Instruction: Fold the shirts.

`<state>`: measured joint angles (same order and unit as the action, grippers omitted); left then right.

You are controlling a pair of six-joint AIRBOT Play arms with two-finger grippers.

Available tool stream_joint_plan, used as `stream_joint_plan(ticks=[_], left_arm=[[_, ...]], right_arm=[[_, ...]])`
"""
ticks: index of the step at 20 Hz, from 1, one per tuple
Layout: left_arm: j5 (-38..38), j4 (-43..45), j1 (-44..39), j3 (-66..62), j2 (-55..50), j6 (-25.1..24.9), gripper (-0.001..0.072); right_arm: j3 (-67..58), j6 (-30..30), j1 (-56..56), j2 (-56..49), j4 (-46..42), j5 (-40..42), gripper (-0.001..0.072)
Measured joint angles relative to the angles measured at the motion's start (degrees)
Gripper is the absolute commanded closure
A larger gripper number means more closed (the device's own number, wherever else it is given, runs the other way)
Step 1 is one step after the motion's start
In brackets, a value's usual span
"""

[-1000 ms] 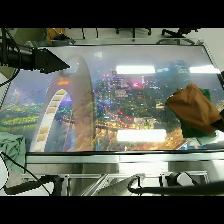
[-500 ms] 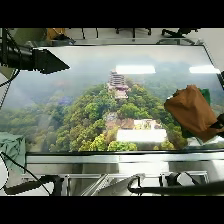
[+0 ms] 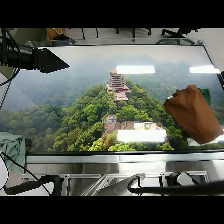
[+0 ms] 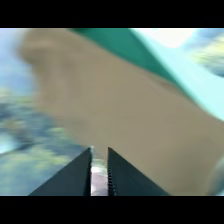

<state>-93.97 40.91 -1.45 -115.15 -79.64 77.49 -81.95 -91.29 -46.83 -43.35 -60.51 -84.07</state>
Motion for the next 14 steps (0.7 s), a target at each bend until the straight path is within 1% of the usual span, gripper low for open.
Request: stream_joint_plan(ticks=[3,6,8,12,14], left_arm=[[0.5,0.0,-0.3,0.5,0.4,1.1,0.0695],[2.6,0.0,-1.9,6.1,4.0,1.5,0.0695],[4.8,0.1,-3.5,13.5,8.1,1.2,0.0695],[10.0,2.0,-6.7,32.2,18.2,0.0,0.0695],[12.3,3.0,-8.0,40.9,23.0,-0.5,0.0695]], right_arm=[[0.1,0.3,5.3,-0.3,5.6,0.6,0.0696],[3.3,0.9,16.0,0.0,7.2,3.0,0.0696],[6.6,1.0,25.8,0.3,5.5,5.5,0.0697],[13.2,1.3,46.5,0.4,-0.7,10.8,0.0696],[16.2,1.3,54.6,0.3,-2.8,13.6,0.0696]])
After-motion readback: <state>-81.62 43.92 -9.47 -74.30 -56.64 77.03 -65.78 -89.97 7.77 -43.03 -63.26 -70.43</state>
